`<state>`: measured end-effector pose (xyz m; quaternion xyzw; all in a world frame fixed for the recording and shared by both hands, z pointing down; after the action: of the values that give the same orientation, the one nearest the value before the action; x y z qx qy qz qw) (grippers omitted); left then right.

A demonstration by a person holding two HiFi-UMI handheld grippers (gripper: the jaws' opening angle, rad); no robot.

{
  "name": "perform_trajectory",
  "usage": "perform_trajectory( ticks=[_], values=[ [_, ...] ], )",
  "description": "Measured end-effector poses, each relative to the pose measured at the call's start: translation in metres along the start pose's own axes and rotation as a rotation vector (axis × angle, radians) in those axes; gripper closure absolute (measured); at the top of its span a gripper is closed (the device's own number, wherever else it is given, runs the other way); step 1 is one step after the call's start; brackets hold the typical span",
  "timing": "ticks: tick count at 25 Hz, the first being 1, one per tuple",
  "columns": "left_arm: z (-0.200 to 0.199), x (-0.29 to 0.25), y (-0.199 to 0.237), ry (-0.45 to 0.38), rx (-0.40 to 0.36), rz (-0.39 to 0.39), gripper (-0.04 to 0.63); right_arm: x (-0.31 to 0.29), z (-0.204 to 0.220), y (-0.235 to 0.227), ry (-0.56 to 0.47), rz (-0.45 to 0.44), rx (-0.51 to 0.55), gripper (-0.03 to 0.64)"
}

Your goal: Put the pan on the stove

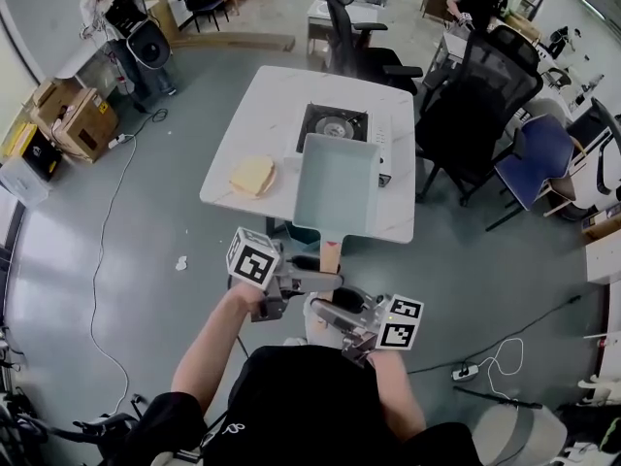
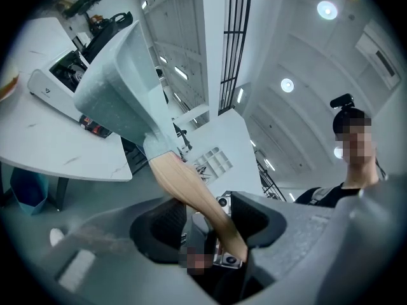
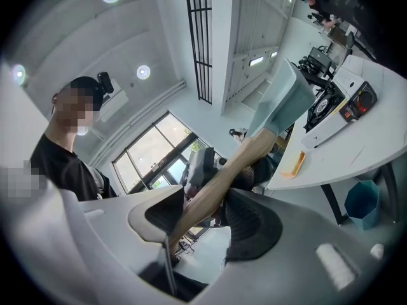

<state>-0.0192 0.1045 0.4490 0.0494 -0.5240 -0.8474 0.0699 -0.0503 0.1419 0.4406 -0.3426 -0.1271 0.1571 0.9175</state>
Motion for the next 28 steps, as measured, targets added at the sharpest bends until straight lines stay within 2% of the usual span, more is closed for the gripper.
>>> perform_trajectory(
  ticks=[13, 28],
  values=[
    [-0.083, 0.0, 0.054, -0.008, 0.018, 0.012, 0.37, -0.02, -0.056, -0.079, 0.016, 0.009, -0.034, 0.408],
    [-0.151, 0.008, 0.103, -0.047, 0.064, -0.007, 0.37, -0.042, -0.097, -0.149, 0.033, 0.008, -0.061, 0.408]
  ],
)
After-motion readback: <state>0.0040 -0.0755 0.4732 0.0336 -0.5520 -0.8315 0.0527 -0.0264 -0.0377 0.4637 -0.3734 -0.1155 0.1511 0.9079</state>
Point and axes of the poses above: the fingertips, and each gripper's own axes: x backward along the fingers, y to its left, z out of its underside, the point moved 1 cm from there along x, backward along the fingers, and after that the axes turned 6 degrees about x, right-handed, at the moved point
